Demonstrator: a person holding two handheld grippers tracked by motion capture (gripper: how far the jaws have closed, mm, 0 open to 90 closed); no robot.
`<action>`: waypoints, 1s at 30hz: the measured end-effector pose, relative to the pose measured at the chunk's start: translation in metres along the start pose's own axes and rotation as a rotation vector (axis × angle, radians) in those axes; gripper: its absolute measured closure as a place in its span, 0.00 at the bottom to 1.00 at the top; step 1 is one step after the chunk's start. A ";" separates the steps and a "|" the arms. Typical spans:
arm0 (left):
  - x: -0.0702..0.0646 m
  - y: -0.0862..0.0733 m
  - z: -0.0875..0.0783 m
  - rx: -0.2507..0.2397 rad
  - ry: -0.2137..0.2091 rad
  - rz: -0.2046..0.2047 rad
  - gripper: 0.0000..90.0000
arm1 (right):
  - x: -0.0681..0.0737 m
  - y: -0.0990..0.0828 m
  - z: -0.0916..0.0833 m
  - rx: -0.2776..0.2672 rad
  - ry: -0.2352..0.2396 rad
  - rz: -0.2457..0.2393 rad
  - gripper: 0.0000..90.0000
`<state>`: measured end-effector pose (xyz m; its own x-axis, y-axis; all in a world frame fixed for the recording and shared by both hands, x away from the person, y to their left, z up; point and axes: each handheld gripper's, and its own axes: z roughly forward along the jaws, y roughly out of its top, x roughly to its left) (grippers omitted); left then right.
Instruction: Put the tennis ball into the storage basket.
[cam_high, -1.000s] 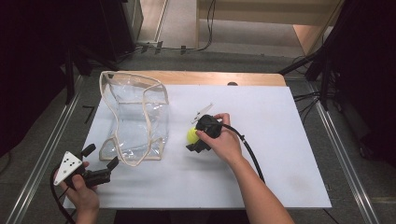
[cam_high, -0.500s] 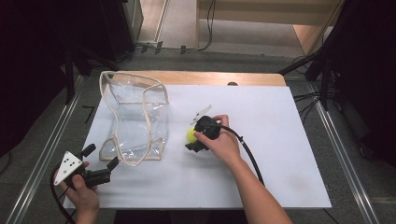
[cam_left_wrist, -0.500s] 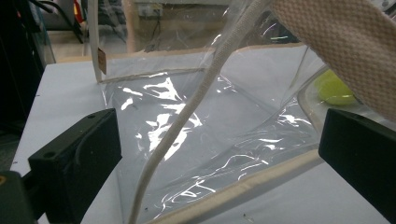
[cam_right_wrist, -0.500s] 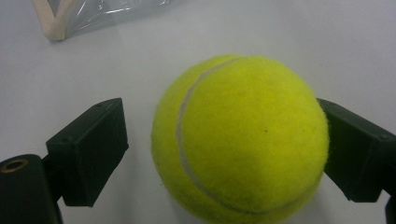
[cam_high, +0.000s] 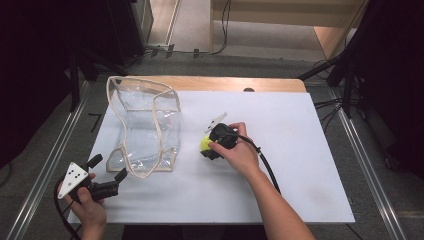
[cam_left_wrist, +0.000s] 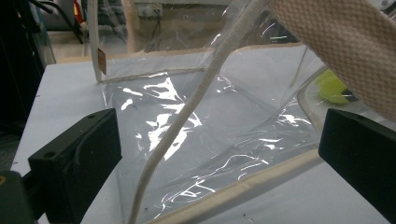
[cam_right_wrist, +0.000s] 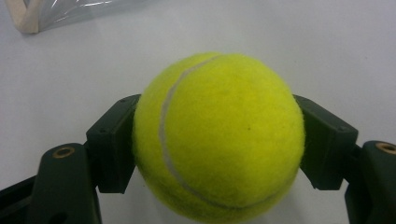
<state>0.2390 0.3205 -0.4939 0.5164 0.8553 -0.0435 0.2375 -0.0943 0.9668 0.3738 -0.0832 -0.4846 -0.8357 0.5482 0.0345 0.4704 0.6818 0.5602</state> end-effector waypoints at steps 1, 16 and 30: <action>0.000 0.000 0.000 -0.001 0.000 0.000 0.00 | -0.001 0.000 -0.001 -0.001 0.000 -0.004 0.25; 0.000 0.000 0.000 0.000 -0.001 -0.002 0.00 | -0.004 0.004 -0.012 -0.022 0.013 0.002 0.26; 0.000 0.000 0.001 0.004 0.001 -0.006 0.00 | -0.003 0.012 -0.015 -0.023 0.056 -0.022 0.26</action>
<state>0.2396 0.3204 -0.4941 0.5143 0.8562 -0.0493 0.2440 -0.0910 0.9655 0.3776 -0.0839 -0.4652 -0.8606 0.5046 0.0684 0.4459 0.6819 0.5798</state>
